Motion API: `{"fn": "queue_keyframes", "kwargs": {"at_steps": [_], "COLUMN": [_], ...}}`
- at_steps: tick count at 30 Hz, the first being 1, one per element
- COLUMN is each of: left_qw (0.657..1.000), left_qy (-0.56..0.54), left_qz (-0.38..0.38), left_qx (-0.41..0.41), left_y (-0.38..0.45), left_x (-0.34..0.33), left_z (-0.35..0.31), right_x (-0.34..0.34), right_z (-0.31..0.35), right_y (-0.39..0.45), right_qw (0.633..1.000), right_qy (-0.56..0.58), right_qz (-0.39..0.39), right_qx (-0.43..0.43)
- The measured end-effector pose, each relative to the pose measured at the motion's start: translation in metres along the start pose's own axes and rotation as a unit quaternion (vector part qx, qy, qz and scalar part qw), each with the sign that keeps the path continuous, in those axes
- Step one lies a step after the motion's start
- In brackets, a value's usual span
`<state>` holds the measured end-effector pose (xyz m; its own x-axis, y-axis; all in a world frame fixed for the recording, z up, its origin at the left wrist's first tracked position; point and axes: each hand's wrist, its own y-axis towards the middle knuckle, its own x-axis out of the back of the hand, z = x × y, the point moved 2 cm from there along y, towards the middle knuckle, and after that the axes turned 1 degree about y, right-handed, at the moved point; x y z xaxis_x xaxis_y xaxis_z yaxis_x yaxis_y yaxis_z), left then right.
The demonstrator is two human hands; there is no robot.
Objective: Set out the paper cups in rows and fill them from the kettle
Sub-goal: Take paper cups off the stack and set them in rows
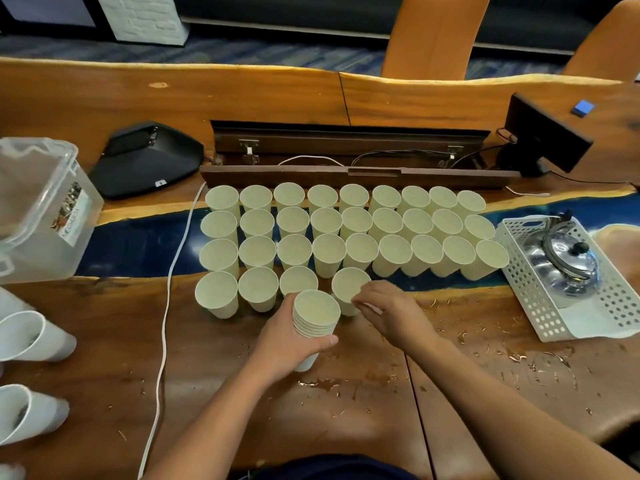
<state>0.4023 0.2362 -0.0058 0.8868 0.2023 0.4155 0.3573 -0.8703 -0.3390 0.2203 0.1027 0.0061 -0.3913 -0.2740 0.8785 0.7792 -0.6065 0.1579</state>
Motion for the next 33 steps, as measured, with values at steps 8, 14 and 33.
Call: {"fn": "queue_keyframes", "kwargs": {"at_steps": [8,14,33], "left_qw": [1.000,1.000,1.000], "left_qy": [0.009,0.014,-0.008], "left_qz": [0.008,0.006,0.005], "left_qx": [0.001,0.001,-0.008], "left_y": [0.001,0.001,-0.001], "left_x": [0.001,0.001,-0.005], "left_z": [0.000,0.000,0.000], "right_x": [-0.022,-0.026,0.029], "right_z": [0.002,0.002,0.045], "right_y": [0.009,0.018,0.003], "right_qw": [0.999,0.999,0.994], "right_qy": [-0.002,-0.009,0.106], "right_qz": [0.047,0.048,-0.009], "right_qx": [-0.017,-0.022,0.025]}}
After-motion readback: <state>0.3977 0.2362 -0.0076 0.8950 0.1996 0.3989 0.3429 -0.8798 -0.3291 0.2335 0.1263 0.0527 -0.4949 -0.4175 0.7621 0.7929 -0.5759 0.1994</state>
